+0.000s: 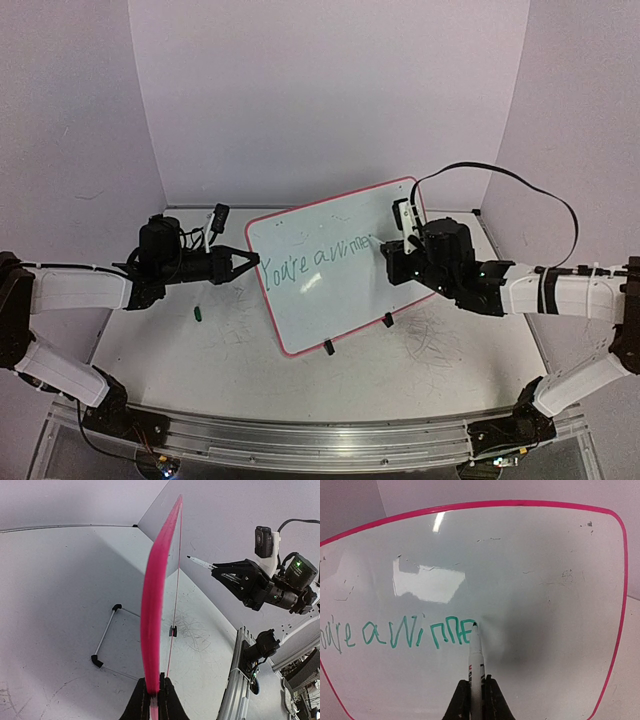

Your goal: Write a sentence on the whiteboard

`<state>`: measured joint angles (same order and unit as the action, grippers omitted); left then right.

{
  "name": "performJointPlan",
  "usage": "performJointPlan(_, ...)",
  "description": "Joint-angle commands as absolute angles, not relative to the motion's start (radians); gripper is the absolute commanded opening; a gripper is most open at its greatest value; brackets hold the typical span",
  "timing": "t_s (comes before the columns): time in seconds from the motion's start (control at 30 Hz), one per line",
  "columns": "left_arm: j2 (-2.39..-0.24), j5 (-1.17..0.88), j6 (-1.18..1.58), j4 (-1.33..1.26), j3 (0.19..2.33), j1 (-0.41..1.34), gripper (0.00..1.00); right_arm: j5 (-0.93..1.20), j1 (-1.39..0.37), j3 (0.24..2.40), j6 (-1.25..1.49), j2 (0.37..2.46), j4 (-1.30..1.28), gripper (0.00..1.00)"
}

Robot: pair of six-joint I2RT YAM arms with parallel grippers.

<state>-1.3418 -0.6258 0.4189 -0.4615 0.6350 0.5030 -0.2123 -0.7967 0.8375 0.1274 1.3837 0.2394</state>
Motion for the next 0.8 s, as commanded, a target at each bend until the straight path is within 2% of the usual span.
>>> performJointPlan(0.0, -1.316, -0.618, 0.377, -0.451, 0.657, 0.498, 0.00, -0.215, -0.787, 0.875, 0.109, 1.400, 0.278, 0.00)
performJointPlan(0.43, -1.312, -0.619, 0.374, -0.446, 0.657, 0.497, 0.00, -0.231, -0.778, 0.907, 0.095, 1.446, 0.295, 0.00)
performJointPlan(0.77, -1.309, -0.618, 0.373, -0.442, 0.659, 0.497, 0.00, -0.241, -0.778, 0.850, 0.130, 1.432, 0.263, 0.00)
